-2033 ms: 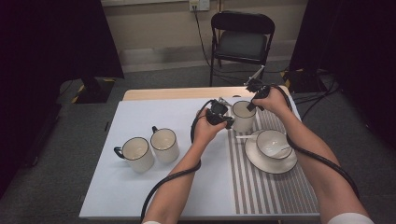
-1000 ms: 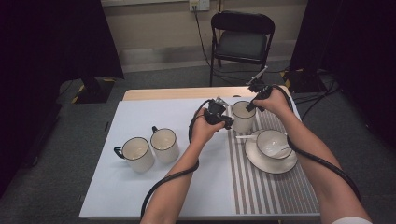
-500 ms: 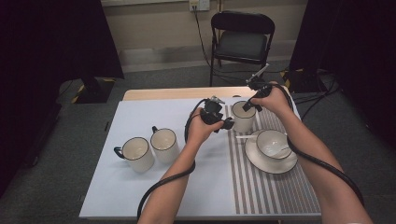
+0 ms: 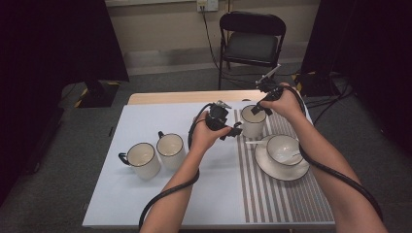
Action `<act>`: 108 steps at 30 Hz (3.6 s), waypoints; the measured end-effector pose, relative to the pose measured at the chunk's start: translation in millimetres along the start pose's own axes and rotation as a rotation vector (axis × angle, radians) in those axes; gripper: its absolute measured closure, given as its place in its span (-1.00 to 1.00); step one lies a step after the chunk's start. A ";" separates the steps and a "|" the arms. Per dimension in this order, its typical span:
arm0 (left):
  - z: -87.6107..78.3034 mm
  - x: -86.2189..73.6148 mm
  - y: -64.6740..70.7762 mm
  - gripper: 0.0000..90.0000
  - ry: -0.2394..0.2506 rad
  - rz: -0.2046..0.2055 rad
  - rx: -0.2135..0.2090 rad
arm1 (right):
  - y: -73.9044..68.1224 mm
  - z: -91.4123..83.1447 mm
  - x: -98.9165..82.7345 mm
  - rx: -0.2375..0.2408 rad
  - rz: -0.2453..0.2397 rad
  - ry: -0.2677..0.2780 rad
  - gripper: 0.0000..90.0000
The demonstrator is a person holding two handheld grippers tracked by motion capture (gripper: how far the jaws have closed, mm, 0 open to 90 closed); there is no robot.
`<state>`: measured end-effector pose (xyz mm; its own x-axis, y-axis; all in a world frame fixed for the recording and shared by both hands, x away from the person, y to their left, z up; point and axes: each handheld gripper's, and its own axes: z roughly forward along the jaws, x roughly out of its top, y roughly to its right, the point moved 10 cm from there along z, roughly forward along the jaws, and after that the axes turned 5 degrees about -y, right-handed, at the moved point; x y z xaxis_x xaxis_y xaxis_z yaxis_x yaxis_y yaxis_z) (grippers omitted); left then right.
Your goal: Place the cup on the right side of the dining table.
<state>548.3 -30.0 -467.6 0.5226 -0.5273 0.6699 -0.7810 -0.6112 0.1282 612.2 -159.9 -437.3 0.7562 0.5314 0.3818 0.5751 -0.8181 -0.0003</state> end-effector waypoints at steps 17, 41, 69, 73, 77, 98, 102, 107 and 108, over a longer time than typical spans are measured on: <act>-22.5 -7.6 10.9 -0.63 -0.010 -0.003 0.005 | -21.8 -19.1 -6.6 0.049 -0.008 0.006 -0.65; -40.8 -18.9 20.5 -0.63 0.008 0.012 -0.011 | -50.8 -28.4 -10.4 0.075 -0.028 0.017 -0.65; -61.6 -36.4 41.5 -0.62 0.012 0.036 -0.024 | -69.8 -52.2 -28.2 0.079 -0.037 0.054 -0.64; -64.9 -38.1 44.6 -0.62 0.010 0.038 -0.020 | -73.5 -54.8 -31.9 0.082 -0.040 0.057 -0.63; -65.4 -37.7 49.3 -0.62 0.016 0.041 -0.029 | -75.7 -56.5 -35.4 0.088 -0.042 0.063 -0.63; -62.4 -54.0 56.6 -0.61 0.000 0.032 -0.050 | -99.6 -55.1 -52.4 0.120 -0.091 0.053 -0.62; -63.9 -58.8 56.7 -0.61 0.002 0.023 -0.052 | -102.7 -55.4 -54.3 0.123 -0.101 0.046 -0.62; -70.0 -64.8 55.1 -0.61 0.000 0.023 -0.043 | -107.3 -58.1 -55.2 0.130 -0.101 0.049 -0.62; -71.9 -65.9 54.8 -0.61 0.002 0.023 -0.040 | -107.8 -58.2 -55.8 0.131 -0.109 0.048 -0.62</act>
<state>446.5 13.7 -452.2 0.5036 -0.5397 0.6746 -0.8058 -0.5751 0.1415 489.8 -114.1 -404.8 0.6732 0.6015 0.4301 0.6907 -0.7192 -0.0755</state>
